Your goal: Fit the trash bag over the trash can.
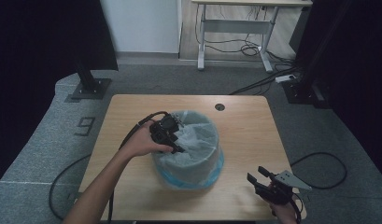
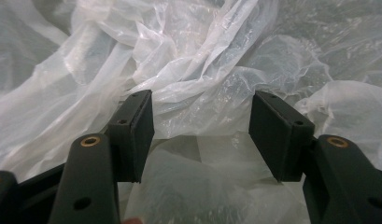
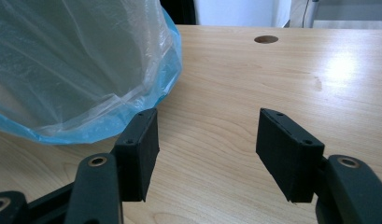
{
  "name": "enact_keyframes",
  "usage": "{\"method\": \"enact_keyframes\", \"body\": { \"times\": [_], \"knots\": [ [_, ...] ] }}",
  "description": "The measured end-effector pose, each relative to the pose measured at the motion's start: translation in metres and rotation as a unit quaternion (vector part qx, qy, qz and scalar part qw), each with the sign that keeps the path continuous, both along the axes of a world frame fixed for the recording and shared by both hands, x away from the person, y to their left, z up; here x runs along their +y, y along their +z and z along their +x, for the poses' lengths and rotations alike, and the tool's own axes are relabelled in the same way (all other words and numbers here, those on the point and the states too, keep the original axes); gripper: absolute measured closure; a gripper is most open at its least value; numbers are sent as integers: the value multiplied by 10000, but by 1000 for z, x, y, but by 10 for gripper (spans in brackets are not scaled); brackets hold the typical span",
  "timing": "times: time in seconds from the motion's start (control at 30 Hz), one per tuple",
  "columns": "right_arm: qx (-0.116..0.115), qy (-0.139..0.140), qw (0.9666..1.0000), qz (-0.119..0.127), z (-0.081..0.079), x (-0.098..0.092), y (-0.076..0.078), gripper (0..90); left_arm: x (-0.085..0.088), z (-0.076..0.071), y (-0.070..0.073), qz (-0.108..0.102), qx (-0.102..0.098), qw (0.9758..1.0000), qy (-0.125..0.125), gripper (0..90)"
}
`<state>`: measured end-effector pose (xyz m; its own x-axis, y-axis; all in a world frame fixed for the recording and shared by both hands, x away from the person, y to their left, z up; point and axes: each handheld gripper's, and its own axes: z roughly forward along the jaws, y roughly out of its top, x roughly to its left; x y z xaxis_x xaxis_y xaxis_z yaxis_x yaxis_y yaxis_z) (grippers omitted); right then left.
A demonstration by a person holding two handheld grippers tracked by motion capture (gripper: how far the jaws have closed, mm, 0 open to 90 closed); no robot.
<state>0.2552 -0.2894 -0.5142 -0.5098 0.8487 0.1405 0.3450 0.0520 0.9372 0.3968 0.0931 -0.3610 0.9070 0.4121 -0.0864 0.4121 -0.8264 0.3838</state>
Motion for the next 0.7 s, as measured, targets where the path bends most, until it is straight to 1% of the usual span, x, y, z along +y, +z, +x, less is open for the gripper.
{"method": "enact_keyframes", "body": {
  "times": [0.17,0.23,0.3,0.4,0.43,0.5,0.57,0.7],
  "knots": [
    [17,0,10000,-41,0,0,-2,385,-5,0,-5,99,72,9999,-33,399],
    [11,-15,10000,-40,0,0,-1,385,-4,0,-5,82,72,9999,-22,399],
    [6,-28,10000,-38,0,-1,-1,385,-1,1,-3,13,46,10000,17,398],
    [1,-48,10000,-37,0,-2,-2,385,6,-1,2,-170,-56,9998,120,398],
    [2,-52,10000,-37,0,-2,-2,385,9,-2,4,-281,-76,9994,162,398],
    [3,-54,10000,-33,0,-2,-2,386,15,-3,8,-468,-134,9985,241,396],
    [6,-53,10000,-41,0,-1,-2,386,20,-7,12,-579,-217,9976,298,395],
    [18,-19,10000,-67,0,1,-2,386,28,-16,20,-823,-342,9955,323,394]
  ]
}}
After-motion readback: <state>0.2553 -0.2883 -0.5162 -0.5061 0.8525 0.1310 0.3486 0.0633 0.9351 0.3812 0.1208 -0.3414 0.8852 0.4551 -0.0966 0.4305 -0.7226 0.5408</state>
